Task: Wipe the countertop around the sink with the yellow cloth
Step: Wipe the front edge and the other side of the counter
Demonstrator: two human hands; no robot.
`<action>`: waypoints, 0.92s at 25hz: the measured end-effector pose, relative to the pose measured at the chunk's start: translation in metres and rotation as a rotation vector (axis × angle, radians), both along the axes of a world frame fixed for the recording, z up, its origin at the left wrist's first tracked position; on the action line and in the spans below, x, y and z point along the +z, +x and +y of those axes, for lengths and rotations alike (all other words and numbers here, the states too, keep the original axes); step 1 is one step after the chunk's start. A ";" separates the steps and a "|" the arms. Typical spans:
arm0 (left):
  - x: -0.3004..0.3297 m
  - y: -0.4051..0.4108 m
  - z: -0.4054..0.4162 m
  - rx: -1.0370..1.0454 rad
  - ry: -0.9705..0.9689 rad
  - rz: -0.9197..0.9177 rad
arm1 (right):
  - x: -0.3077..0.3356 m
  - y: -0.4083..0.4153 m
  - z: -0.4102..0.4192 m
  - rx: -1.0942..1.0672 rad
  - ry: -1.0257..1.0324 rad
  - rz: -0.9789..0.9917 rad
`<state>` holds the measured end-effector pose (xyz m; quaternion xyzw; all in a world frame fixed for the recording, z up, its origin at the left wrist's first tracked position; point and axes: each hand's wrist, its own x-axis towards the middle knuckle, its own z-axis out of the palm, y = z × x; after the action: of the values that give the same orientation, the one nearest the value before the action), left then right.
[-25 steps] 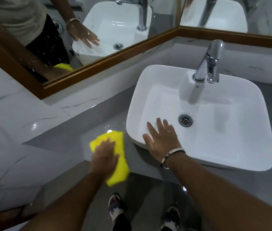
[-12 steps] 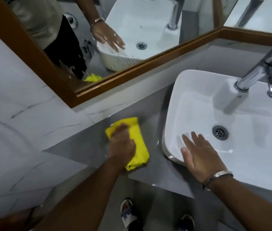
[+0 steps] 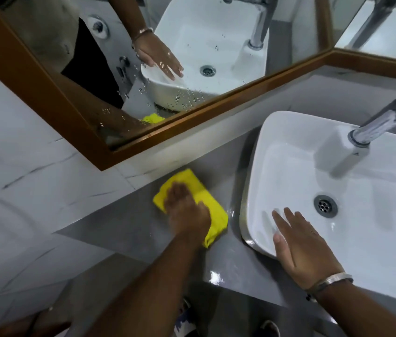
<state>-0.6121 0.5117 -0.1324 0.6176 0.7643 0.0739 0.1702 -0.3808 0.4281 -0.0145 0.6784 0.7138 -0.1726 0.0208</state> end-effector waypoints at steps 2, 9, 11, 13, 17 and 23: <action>0.005 0.012 -0.050 -0.116 -0.047 -0.044 | 0.000 0.000 0.001 -0.004 0.011 0.000; 0.007 -0.020 0.013 -0.193 -0.291 0.021 | -0.005 0.004 0.003 0.018 -0.002 0.007; -0.004 -0.099 -0.035 0.239 -0.103 0.033 | -0.004 0.002 0.002 0.014 -0.007 0.004; -0.005 -0.130 -0.075 0.327 0.063 0.101 | -0.002 0.000 0.002 0.011 -0.008 -0.005; -0.012 -0.067 -0.077 -0.343 0.071 0.004 | 0.002 0.001 0.000 -0.012 -0.023 0.018; -0.007 -0.198 -0.083 0.483 0.040 0.070 | 0.002 -0.001 0.000 -0.017 -0.040 0.018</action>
<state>-0.8102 0.4288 -0.1399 0.4224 0.8936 0.1060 0.1087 -0.3818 0.4282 -0.0126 0.6823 0.7045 -0.1933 0.0265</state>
